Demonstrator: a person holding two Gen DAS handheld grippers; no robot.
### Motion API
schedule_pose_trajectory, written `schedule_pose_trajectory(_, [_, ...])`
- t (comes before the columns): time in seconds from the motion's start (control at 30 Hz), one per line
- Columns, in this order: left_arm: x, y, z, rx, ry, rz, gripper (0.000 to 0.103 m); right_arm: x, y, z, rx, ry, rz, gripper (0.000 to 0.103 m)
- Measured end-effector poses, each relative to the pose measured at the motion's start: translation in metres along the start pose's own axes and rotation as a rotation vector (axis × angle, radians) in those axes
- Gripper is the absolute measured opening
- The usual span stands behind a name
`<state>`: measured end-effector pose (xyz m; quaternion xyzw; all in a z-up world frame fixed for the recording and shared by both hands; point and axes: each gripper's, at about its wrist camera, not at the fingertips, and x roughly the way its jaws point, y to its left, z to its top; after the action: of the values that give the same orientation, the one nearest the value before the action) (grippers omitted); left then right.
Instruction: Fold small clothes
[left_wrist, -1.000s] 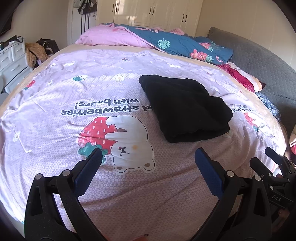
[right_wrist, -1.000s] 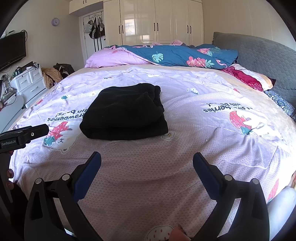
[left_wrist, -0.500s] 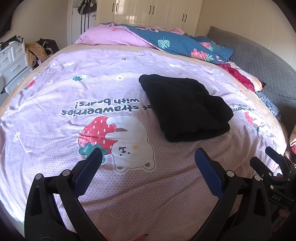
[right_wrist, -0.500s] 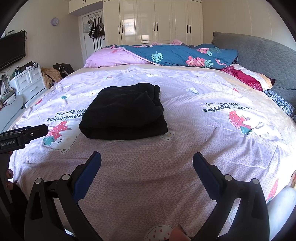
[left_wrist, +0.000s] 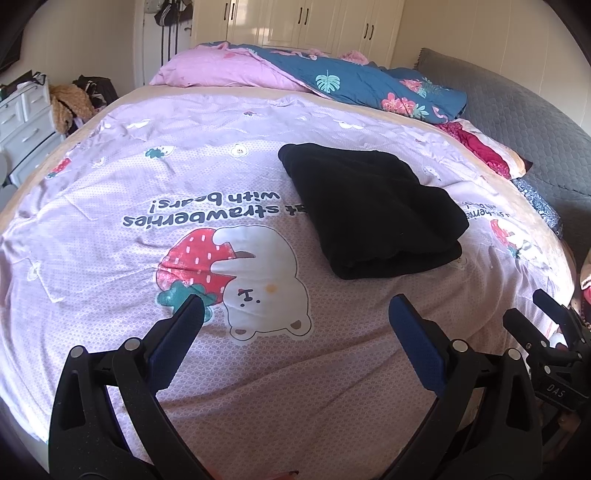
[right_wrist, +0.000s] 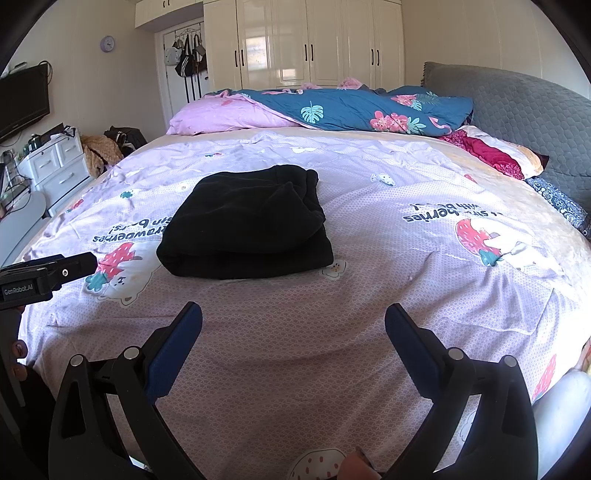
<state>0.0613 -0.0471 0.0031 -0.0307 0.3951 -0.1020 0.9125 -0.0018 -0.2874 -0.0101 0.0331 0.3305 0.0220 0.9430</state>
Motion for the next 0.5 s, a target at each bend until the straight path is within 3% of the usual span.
schedule_pose_trajectory(0.13, [0.003,0.004,0.002,-0.011,0.018,0.019,0.094,0.000,-0.012,0.001,0.058,0.006,-0.007,0.099])
schedule_pose_trajectory(0.33, [-0.003,0.027,0.011,-0.045,-0.005,0.064,0.094,-0.016,-0.089,-0.002,0.310,-0.016,-0.154,0.099])
schedule_pose_trajectory(0.4, [-0.007,0.044,0.018,-0.079,-0.015,0.070,0.094,-0.027,-0.129,-0.009,0.396,-0.036,-0.249,0.099])
schedule_pose_trajectory(0.5, [-0.015,0.094,0.036,-0.163,-0.041,0.117,0.094,-0.051,-0.218,-0.036,0.556,-0.041,-0.516,0.099])
